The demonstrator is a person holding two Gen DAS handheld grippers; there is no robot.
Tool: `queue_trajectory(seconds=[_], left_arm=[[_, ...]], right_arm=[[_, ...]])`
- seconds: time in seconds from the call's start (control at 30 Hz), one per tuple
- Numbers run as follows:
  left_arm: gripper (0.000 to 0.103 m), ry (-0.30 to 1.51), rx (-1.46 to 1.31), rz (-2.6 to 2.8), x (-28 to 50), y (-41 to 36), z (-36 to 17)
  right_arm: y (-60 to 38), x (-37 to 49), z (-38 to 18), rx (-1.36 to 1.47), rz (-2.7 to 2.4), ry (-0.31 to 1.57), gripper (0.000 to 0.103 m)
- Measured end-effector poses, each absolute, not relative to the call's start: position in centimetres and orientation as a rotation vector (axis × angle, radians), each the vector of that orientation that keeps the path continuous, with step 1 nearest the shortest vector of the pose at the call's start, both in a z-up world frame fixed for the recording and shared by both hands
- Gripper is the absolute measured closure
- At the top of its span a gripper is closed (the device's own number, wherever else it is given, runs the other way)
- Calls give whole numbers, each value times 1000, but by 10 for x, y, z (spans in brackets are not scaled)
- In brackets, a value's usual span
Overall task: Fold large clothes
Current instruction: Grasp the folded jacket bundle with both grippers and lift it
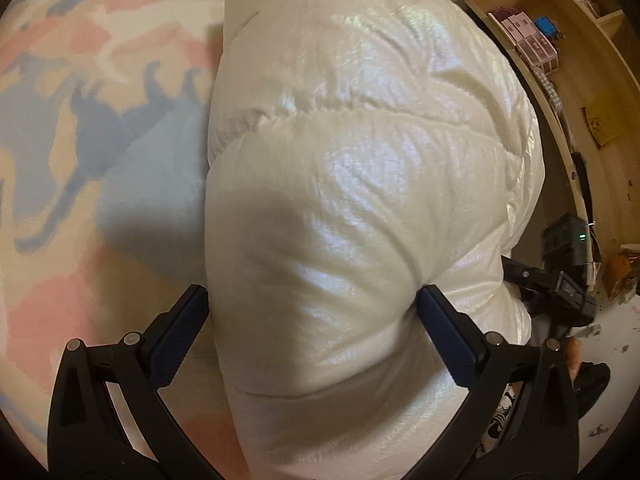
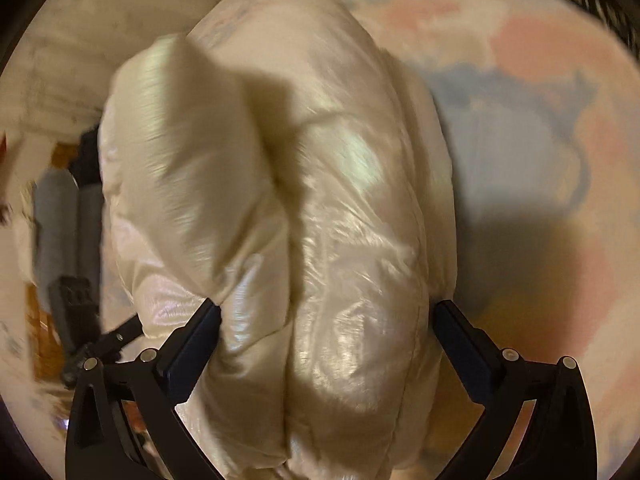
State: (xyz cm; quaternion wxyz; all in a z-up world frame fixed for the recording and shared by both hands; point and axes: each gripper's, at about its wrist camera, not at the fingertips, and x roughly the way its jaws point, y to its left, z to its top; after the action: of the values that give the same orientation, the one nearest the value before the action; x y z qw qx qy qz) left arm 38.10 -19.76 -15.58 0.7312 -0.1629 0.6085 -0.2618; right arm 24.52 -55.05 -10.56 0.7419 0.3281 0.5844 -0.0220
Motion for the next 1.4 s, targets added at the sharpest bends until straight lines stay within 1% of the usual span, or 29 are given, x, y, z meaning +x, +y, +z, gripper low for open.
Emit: queue_trajectory(seconds=[0.2, 0.37, 0.5, 0.53, 0.57, 0.63, 0.67, 0.73, 0.87, 1.03, 1.23, 1.33, 1.4], left_arm=[[0, 1366, -445, -615, 389, -196, -173], [0, 1384, -557, -652, 393, -188, -189], [0, 1374, -585, -659, 393, -190, -192], [0, 1368, -585, -657, 391, -191, -190], [0, 1347, -570, -658, 390, -192, -186], [3, 1294, -502, -666, 381, -197, -173], [5, 1269, -467, -668, 380, -200, -169], [9, 1231, -423, -673, 376, -200, -157], [15, 1152, -375, -683, 367, -185, -128], [16, 1081, -382, -670, 356, -149, -95], [17, 969, -353, -611, 365, -66, -13], [17, 942, -327, -571, 382, -8, 16], [17, 939, -311, -549, 408, 34, 33]], right_arm=[[-555, 246, -127, 856, 27, 1267, 0], [-562, 252, -148, 1015, 170, 1208, 0], [-556, 249, -136, 1004, 223, 1117, 0], [-553, 246, -130, 990, 226, 1087, 2], [-548, 245, -126, 981, 229, 1067, 5], [-539, 236, -108, 940, 253, 1004, 20], [-536, 231, -101, 924, 261, 988, 23], [-526, 223, -80, 871, 287, 947, 32], [-499, 213, -47, 778, 300, 911, 35], [-453, 213, -3, 702, 325, 867, 35], [-389, 234, 51, 673, 409, 810, 35], [-345, 267, 71, 669, 467, 785, 35], [-312, 298, 81, 670, 503, 773, 35]])
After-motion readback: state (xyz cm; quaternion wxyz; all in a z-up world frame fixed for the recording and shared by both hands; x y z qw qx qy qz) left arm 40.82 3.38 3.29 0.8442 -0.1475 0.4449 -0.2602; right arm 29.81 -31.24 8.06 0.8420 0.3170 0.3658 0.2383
